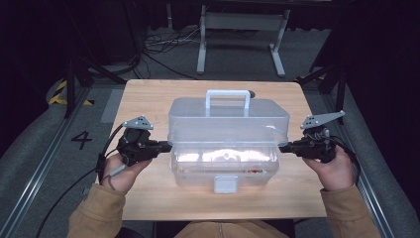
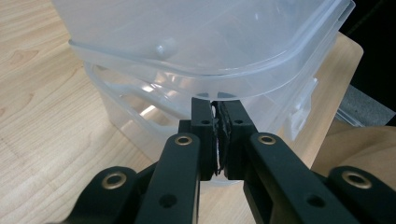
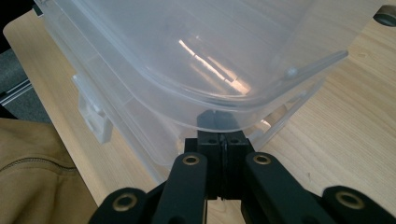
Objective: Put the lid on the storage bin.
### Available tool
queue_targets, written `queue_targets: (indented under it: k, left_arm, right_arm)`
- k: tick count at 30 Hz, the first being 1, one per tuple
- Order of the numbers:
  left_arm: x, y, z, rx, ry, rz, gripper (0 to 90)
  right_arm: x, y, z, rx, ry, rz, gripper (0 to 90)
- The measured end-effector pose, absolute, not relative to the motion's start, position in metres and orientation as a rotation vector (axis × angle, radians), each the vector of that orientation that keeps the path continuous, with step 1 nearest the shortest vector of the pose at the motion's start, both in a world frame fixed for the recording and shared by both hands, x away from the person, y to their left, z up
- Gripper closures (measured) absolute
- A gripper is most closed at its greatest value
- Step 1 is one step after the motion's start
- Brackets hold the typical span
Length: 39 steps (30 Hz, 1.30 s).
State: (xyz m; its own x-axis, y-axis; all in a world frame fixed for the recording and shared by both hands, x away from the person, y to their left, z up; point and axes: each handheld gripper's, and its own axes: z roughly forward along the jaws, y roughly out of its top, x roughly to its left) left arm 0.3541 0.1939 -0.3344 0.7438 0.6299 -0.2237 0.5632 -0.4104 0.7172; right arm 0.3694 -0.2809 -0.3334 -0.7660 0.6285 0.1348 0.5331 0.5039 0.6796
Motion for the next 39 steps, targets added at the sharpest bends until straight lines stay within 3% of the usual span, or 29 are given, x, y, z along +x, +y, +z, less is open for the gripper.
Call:
queue_targets:
  k: [10, 39]
  left_arm:
    - [0.356, 0.201, -0.339, 2.166, 0.955, 0.084, 84.0]
    - [0.364, 0.219, -0.343, 2.116, 1.020, 0.084, 78.4]
  right_arm:
    - [0.370, -0.280, -0.333, 1.019, 2.652, 1.061, 89.5]
    - [0.369, -0.274, -0.336, 0.991, 2.745, 0.899, 89.4]
